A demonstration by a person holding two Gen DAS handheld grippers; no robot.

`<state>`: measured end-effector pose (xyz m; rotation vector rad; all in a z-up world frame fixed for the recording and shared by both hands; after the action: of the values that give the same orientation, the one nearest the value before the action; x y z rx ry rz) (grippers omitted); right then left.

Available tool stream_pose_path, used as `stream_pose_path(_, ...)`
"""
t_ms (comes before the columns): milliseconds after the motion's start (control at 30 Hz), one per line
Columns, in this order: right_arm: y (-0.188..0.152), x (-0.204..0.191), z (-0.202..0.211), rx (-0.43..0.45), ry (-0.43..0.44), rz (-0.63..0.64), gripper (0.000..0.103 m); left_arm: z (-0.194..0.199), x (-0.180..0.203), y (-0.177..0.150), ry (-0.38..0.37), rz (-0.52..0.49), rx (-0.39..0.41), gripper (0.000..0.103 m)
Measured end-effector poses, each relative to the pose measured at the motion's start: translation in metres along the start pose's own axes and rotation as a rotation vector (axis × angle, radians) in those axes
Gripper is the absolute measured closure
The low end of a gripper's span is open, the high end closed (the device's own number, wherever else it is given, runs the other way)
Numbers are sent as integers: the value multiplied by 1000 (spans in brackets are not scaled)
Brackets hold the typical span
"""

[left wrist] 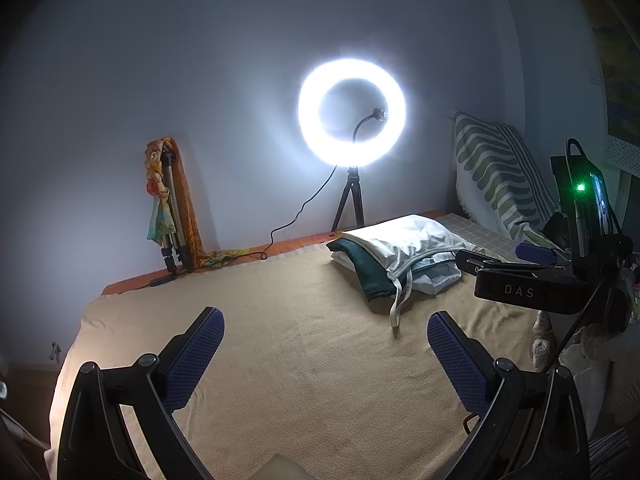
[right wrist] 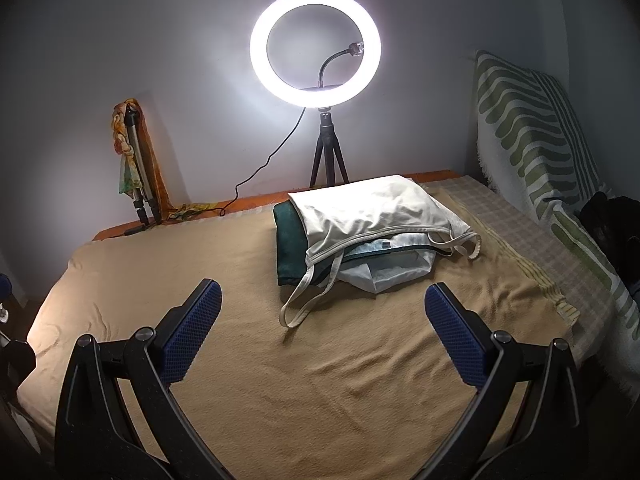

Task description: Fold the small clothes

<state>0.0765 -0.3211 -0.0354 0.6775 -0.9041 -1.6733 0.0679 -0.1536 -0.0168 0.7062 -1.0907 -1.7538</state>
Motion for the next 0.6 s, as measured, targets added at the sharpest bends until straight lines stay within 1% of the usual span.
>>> stream_pose_path(600, -3, -3, -1, -14, 20, 1, 0, 0, -3, -1, 10, -10, 1, 0)
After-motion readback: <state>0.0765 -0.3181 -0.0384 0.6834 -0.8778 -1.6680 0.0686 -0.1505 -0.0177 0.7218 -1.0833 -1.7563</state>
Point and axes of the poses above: each gripper's, at about its wrist camera, not at the fingertips, and z roughly against the way its jaws point, x to its right, y to its top, the point moved 6 cm from there along -z, roughly the way its jaws point, and after that the axes turned 3 degrees about -y, right-handed, at the moved point
